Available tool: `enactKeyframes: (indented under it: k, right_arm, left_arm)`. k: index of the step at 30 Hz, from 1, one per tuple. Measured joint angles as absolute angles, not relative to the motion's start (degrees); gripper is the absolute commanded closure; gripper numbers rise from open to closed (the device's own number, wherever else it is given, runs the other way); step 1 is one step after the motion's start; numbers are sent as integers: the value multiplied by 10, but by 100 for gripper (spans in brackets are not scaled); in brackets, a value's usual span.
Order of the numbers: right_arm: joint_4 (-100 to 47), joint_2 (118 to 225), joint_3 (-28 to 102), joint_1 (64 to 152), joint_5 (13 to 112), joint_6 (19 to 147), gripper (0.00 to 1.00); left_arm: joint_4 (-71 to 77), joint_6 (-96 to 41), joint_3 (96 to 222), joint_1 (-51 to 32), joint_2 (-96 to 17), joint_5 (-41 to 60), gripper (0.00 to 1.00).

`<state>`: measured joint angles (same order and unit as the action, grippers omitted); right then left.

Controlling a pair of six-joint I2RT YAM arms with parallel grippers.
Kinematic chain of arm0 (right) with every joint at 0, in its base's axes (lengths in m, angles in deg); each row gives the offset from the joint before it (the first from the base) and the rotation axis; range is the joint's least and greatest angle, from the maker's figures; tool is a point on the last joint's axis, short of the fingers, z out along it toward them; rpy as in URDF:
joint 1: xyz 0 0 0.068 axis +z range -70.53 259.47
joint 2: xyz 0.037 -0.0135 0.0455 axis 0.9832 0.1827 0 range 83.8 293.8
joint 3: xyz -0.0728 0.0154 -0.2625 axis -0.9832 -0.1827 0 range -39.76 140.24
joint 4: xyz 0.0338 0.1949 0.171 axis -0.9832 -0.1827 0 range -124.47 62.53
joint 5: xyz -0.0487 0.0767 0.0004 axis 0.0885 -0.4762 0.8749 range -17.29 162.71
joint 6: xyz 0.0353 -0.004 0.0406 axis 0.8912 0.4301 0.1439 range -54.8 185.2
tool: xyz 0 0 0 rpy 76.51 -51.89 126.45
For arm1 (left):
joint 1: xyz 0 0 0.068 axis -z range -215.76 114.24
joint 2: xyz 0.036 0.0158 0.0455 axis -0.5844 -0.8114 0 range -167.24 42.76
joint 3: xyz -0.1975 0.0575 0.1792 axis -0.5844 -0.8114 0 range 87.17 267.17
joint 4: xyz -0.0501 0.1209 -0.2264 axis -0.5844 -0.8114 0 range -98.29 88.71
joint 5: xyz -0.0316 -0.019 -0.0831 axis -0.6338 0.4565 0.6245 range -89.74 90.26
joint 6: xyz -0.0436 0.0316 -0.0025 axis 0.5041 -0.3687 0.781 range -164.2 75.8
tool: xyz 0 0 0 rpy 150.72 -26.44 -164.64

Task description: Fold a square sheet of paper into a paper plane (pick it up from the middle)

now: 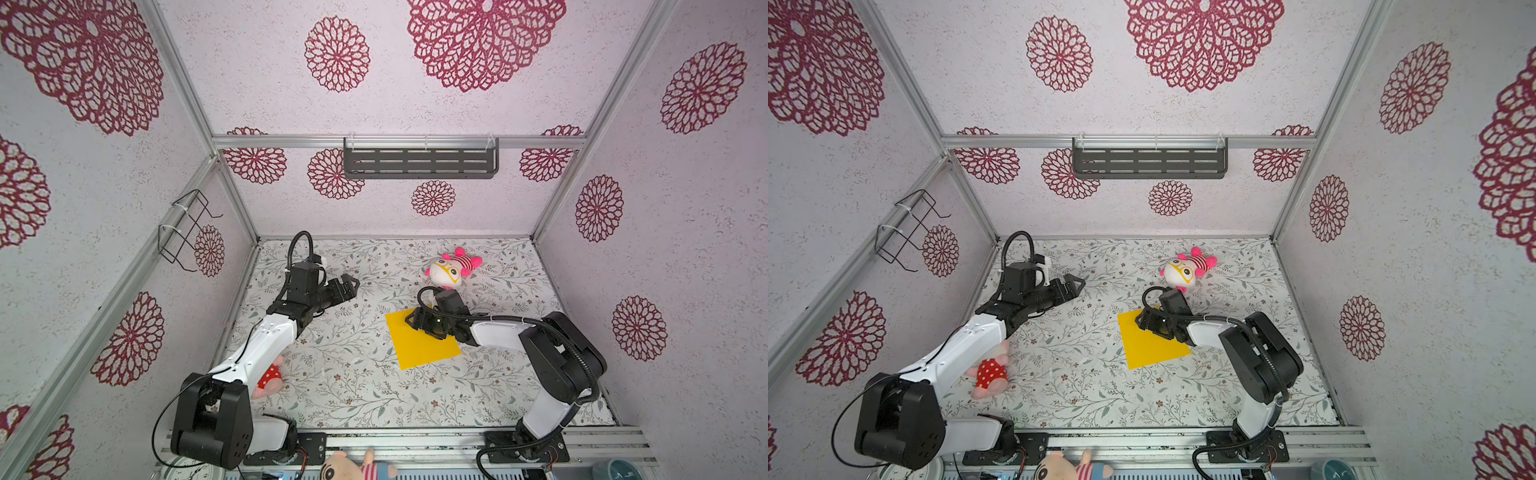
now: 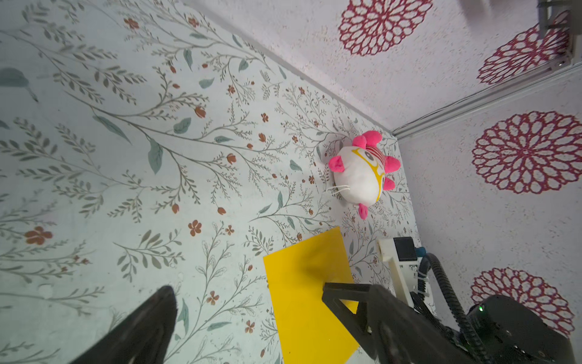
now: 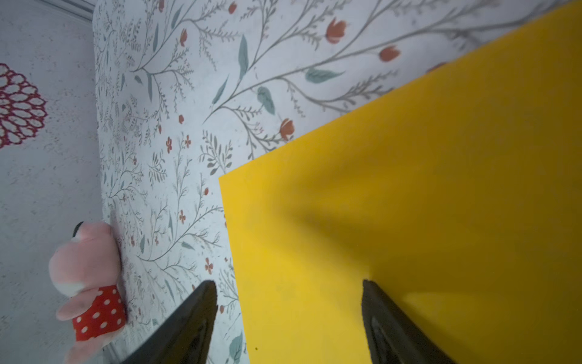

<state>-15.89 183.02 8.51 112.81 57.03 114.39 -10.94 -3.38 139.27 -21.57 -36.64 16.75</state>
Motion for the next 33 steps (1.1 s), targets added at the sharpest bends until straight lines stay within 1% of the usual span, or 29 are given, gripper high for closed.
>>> enactKeyframes:
  k: [9,13,19,23,26,30,33]
  right_arm:
    - [-245,1782,115,1079,570,1089,26]
    - [-296,1791,121,1062,571,1056,27]
    - [-345,1813,129,1061,575,1033,29]
    - [-359,1815,130,1061,583,1034,28]
    - [-361,1808,122,1067,599,1043,29]
    - [-352,1769,78,1078,603,1085,29]
    - [-322,1730,28,1084,582,1130,29]
  left_arm:
    - [-76,67,1406,-127,-465,210,2]
    - [-67,101,1414,-95,-511,228,1]
    - [-68,125,1430,-79,-543,238,1]
    - [-72,131,1440,-78,-545,239,0]
    - [-74,132,1445,-76,-548,241,1]
    - [-85,133,1446,-73,-555,251,3]
    - [-98,132,1448,-68,-563,258,5]
